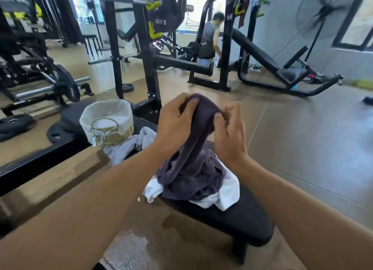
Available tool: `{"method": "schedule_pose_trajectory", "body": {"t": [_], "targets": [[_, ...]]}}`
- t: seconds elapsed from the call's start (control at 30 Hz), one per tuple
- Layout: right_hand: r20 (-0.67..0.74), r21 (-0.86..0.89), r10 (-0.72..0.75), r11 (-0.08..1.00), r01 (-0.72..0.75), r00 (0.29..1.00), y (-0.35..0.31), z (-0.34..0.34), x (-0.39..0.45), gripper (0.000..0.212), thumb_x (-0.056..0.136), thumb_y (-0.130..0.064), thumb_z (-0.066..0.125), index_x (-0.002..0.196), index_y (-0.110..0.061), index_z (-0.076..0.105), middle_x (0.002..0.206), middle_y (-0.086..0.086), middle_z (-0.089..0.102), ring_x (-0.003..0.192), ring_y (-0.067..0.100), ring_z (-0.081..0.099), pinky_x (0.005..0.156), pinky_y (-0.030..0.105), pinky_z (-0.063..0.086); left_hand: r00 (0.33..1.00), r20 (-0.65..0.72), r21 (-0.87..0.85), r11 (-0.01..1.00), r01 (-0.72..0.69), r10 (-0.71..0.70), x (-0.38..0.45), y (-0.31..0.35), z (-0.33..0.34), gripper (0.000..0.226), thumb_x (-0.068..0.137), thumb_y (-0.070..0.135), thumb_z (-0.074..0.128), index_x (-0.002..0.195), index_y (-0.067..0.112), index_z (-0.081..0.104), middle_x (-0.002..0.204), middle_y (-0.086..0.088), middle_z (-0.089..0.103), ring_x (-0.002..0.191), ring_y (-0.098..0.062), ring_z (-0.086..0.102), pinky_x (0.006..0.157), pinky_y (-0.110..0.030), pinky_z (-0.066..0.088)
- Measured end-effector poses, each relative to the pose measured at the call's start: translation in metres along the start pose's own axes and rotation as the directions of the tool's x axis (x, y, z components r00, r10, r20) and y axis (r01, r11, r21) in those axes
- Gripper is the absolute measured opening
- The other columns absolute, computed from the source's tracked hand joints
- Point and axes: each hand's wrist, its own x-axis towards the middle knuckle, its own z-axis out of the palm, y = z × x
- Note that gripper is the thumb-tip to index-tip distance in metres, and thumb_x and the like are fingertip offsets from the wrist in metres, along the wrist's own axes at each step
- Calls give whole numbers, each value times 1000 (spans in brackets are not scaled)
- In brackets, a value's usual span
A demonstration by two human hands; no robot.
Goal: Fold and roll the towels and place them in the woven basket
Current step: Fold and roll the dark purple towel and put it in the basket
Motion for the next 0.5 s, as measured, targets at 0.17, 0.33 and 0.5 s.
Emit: {"method": "schedule_pose_trajectory", "body": {"t": [0.17,0.33,0.5], "targets": [[216,199,98,970,-142,972,-63,-19,3,17,100,-10,57,90,-21,48,62,-11,56,58,12,49,53,29,40,999,-28,-96,995,-40,37,-3,41,-23,25,103,21,53,84,30,66,64,19,61,61,2,52,58,-15,38],[738,259,303,698,-668,603,-80,-33,1,35,77,-31,81,102,-7,75,103,15,76,91,24,73,82,35,60,993,10,-114,987,-114,116,-6,48,-49,25,102,15,56,84,28,68,69,20,64,66,5,54,62,-11,41],[929,112,207,636,-763,308,-57,-46,1,59,44,-39,100,91,-8,82,93,13,78,85,21,76,75,29,60,998,-36,-50,997,-50,48,-4,14,-67,20,102,19,56,92,29,70,78,21,69,74,10,57,70,-8,41]]}}
